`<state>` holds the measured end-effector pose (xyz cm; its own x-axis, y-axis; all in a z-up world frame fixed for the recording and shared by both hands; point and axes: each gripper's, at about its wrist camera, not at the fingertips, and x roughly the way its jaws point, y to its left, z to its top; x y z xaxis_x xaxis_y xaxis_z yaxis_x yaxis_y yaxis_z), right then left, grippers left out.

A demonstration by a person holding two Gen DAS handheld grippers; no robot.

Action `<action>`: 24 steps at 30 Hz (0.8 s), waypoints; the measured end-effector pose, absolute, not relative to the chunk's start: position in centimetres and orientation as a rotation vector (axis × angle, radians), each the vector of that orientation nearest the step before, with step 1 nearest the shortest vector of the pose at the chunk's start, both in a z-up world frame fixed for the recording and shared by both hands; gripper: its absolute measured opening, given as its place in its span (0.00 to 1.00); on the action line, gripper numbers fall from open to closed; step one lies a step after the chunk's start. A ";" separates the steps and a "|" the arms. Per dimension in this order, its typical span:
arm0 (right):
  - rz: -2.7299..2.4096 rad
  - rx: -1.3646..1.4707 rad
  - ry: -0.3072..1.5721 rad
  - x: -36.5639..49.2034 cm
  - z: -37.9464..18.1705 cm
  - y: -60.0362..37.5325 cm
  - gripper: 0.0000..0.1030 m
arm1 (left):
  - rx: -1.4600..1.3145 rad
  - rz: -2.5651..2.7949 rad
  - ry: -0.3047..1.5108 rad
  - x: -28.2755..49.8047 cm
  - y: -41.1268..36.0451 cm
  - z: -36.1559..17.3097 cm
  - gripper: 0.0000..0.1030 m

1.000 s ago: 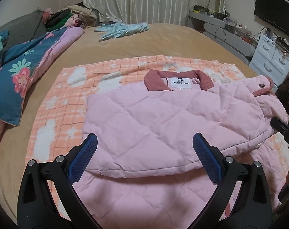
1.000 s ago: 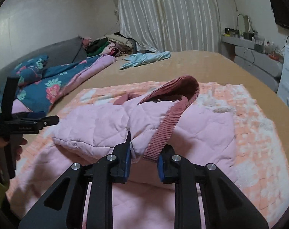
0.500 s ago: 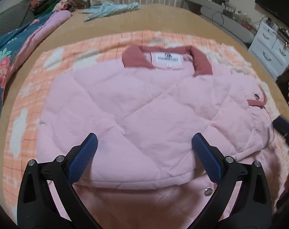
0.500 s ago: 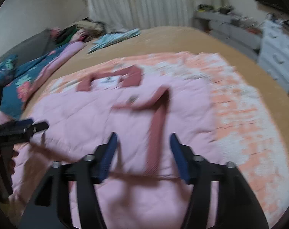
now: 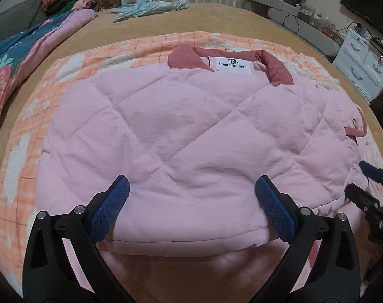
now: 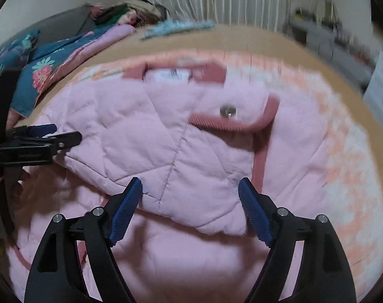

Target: Fold large clothes

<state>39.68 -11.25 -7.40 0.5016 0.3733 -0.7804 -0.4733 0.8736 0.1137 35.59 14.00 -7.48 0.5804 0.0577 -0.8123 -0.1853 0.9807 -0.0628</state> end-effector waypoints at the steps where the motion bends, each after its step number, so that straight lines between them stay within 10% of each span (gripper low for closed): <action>1: 0.516 -0.111 0.918 39.8 -7.6 -11.3 0.77 | -0.149 0.142 0.941 35.6 14.0 -7.5 0.92; 24: 0.523 -0.048 0.864 38.0 -4.5 -11.6 0.94 | -0.155 0.182 0.942 33.4 11.9 -4.2 0.92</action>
